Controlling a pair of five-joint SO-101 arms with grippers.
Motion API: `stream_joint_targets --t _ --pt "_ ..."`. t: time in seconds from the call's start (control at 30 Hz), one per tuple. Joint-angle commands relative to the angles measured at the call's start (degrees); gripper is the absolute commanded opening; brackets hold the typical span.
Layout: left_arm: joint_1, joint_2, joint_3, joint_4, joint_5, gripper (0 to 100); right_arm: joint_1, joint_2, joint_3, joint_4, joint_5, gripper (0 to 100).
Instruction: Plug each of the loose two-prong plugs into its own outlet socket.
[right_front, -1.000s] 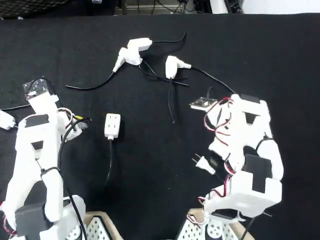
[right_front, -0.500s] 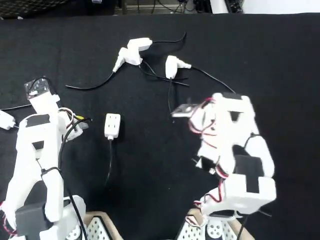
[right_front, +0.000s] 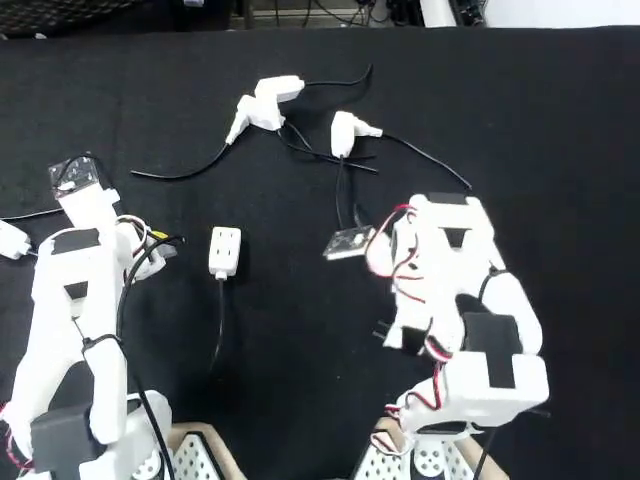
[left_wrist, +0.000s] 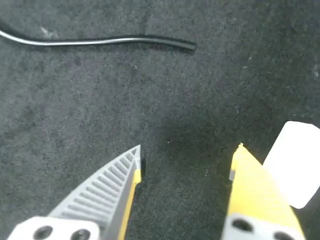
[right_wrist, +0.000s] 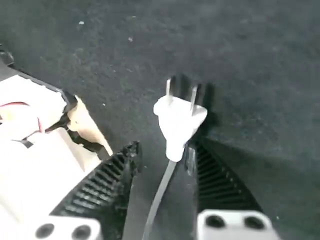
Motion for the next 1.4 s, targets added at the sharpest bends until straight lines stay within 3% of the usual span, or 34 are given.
stream_joint_targets --t 0.0,0.13,0.57,0.73,1.27,1.37 --pt "0.5 -1.8 -0.7 -0.7 0.4 29 -1.8 -4.5 4.9 -4.0 0.5 14.2" --pt "0.5 -1.8 -0.7 -0.7 0.4 29 -2.0 -7.0 12.0 -13.5 -2.8 14.2" --pt "0.1 -1.8 -0.7 -0.7 0.4 29 -3.9 -10.4 15.8 -18.8 -12.4 13.6" --pt "0.1 -1.8 -0.7 -0.7 0.4 29 -3.9 -10.4 15.8 -18.9 -12.4 0.8" --pt "0.4 -1.8 -0.7 -0.7 0.5 29 -4.4 -10.5 14.7 -18.8 -12.5 1.9" --pt "0.4 -1.8 -0.7 -0.7 0.5 29 -4.4 -10.6 14.5 -18.5 -12.5 9.2"
